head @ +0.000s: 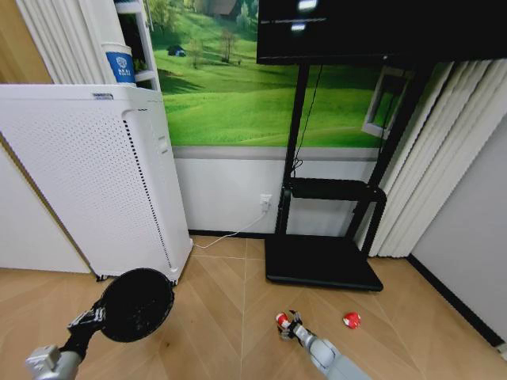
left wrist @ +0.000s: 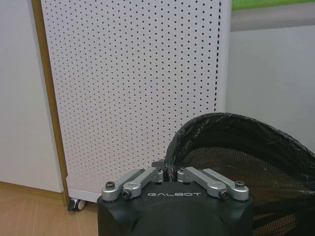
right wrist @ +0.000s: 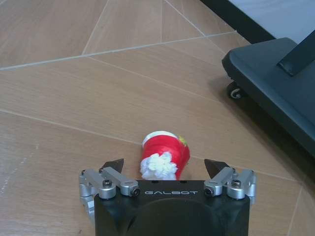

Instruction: Pick up the trash bin and place the garbage on the floor into it.

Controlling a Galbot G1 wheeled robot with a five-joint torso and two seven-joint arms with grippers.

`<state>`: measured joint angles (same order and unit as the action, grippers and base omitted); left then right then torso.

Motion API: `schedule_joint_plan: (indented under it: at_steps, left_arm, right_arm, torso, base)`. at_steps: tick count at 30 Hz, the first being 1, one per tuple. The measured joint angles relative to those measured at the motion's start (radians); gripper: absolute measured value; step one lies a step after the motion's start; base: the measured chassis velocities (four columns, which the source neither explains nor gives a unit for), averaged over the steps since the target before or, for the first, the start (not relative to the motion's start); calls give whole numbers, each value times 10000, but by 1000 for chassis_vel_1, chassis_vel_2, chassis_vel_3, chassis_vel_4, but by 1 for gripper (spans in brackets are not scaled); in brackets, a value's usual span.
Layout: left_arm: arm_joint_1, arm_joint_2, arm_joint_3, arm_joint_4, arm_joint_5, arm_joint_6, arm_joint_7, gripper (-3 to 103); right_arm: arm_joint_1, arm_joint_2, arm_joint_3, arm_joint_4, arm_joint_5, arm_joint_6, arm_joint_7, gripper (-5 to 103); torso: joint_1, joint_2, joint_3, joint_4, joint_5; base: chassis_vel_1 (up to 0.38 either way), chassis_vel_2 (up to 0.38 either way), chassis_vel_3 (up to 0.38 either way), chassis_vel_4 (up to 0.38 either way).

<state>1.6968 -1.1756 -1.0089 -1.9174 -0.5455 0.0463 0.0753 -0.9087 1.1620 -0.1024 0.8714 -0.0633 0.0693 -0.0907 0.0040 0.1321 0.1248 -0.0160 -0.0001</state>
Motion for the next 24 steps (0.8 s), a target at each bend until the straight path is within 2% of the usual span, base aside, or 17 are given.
schedule_joint_plan:
  at_steps: [2, 4, 5, 6, 8, 10, 11, 13, 15, 16, 17, 21, 23, 24]
  left_arm:
    - [6, 6, -14, -6, -10, -18, 0, 7]
    - [39, -9, -38, -10, -18, -68, 1, 7]
    - [39, -9, -38, -10, -18, -68, 1, 7]
    - [51, -31, -38, -10, -18, -82, 4, 7]
    - [55, -46, -38, -9, -18, -89, 7, 7]
    - [56, -60, -31, -9, -18, -114, 11, 7]
    - [56, -60, -31, -9, -18, -114, 11, 7]
    - [53, -64, -19, -9, -17, -126, 12, 7]
    - [52, -65, -16, -9, -17, -127, 12, 7]
    - [50, -65, -5, -9, -17, -129, 16, 7]
    - [47, -64, 2, -9, -17, -132, 18, 7]
    - [-135, 120, 260, 157, -31, -125, 2, 7]
    - [-754, 501, 1106, 547, -359, 50, -196, 7]
    - [-754, 501, 1106, 547, -359, 50, -196, 7]
  right_arm:
    - [1, 59, 2, -4, 7, 0, -3, 91]
    - [20, 134, 3, 9, 60, 0, -3, 80]
    - [20, 134, 3, 9, 60, 0, -3, 80]
    - [31, 127, -6, 37, 83, 0, 0, 70]
    - [40, 121, -15, 43, 101, 0, 0, 70]
    - [57, 118, -23, 26, 112, 6, 0, 58]
    - [57, 118, -23, 26, 112, 6, 0, 58]
    - [62, 117, -23, 4, 120, 14, 0, 47]
    - [63, 117, -23, 2, 120, 15, 0, 47]
    - [62, 110, -22, -1, 121, 22, 0, 37]
    - [62, 97, -18, -3, 121, 29, 1, 33]
    - [-74, -204, 173, 254, 252, 54, 2, 27]
    - [-411, -714, 723, 846, 546, 126, 50, 27]
    - [-411, -714, 723, 846, 546, 126, 50, 27]
  torso:
    - [0, 0, 0, 1, 1]
    - [0, 0, 0, 3, 3]
    - [0, 0, 0, 3, 3]
    - [0, 0, 0, 3, -1]
    - [0, 0, 0, 3, -1]
    - [0, 0, 0, 3, 1]
    - [0, 0, 0, 3, 1]
    - [0, 0, 0, 3, 0]
    - [0, 0, 0, 3, 0]
    - [0, 0, 0, 3, 1]
    - [0, 0, 0, 3, 1]
    - [0, 0, 0, 5, 5]
    - [0, 0, 0, 1, -1]
    - [0, 0, 0, 1, -1]
  base:
    - [0, 0, 0, 0]
    - [0, 0, 0, 0]
    - [0, 0, 0, 0]
    - [0, 0, 0, 0]
    - [0, 0, 0, 0]
    - [0, 0, 0, 0]
    - [0, 0, 0, 0]
    - [0, 0, 0, 0]
    - [0, 0, 0, 0]
    - [0, 0, 0, 0]
    - [0, 0, 0, 0]
    - [0, 0, 0, 0]
    - [0, 0, 0, 0]
    - [0, 0, 0, 0]
